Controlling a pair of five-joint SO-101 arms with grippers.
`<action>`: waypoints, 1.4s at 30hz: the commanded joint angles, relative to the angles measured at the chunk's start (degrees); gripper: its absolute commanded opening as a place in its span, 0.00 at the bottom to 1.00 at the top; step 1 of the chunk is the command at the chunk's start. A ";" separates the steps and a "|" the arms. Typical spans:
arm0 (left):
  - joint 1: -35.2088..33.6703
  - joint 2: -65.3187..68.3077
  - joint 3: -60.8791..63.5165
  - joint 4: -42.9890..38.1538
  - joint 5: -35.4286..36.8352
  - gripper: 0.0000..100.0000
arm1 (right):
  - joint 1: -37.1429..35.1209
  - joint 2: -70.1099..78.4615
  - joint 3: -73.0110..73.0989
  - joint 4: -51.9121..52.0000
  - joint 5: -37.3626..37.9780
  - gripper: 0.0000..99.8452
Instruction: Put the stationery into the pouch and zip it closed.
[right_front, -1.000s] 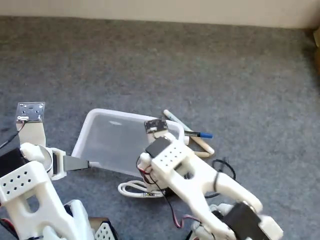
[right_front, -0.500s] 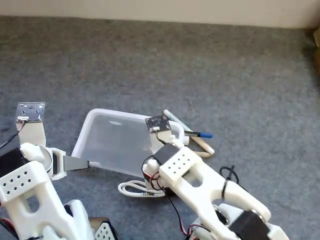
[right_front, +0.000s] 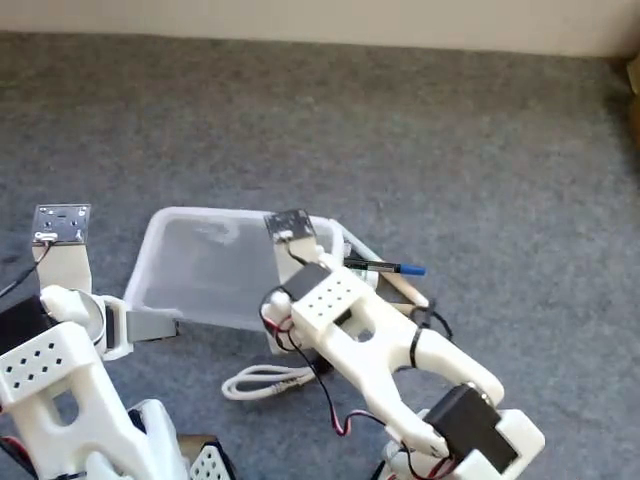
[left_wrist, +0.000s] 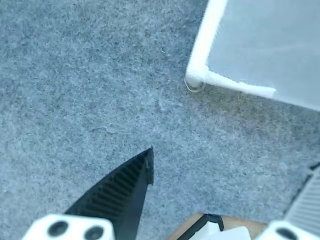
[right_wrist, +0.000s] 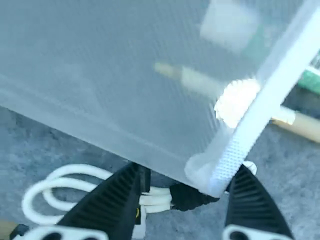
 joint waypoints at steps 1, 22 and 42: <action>-0.22 0.13 -0.22 -0.70 0.44 0.43 | 0.22 -1.01 -7.69 -0.40 0.79 0.23; -0.13 0.13 -0.22 -0.70 0.44 0.43 | -5.49 -9.36 3.74 2.33 -18.02 0.23; -0.04 0.13 -0.22 -0.70 0.44 0.43 | 2.33 -0.75 9.54 -10.77 -20.22 0.23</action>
